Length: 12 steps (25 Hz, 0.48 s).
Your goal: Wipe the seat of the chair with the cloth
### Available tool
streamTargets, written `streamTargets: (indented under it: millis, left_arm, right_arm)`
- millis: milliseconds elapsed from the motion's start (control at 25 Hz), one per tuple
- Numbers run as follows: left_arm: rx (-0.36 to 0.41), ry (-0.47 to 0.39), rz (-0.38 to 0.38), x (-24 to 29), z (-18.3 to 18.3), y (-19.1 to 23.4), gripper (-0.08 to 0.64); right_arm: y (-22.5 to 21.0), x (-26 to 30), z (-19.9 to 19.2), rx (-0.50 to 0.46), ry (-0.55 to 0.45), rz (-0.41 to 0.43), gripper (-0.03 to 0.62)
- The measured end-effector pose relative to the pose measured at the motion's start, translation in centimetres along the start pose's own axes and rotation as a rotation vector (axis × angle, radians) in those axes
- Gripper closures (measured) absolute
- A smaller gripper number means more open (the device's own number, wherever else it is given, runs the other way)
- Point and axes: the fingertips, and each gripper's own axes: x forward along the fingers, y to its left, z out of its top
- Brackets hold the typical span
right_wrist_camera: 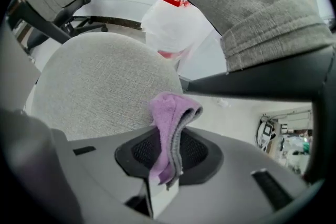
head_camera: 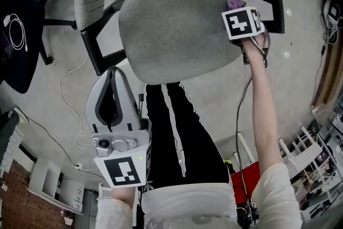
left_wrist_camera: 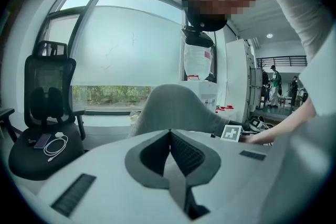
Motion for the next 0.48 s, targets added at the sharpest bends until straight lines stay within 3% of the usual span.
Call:
streamTargets:
  millis: [120,280,480]
  left_arm:
    - [-0.009,0.002,0.011,-0.2,-0.2,0.3,0.548]
    - [-0.012,0.007,0.008,-0.7,-0.4,0.3,0.548]
    - [-0.01,0.003,0.017,-1.2,-0.6,0.8,0.548]
  right_arm:
    - [-0.9,-0.2,-0.5,0.066,0.019,-0.041,0.505]
    - [-1.1,-1.2,-0.4,0.057,0.018,-0.068,0.505]
    - [1.9,-5.3,1.3,0.049,-0.117,0.076,0.505]
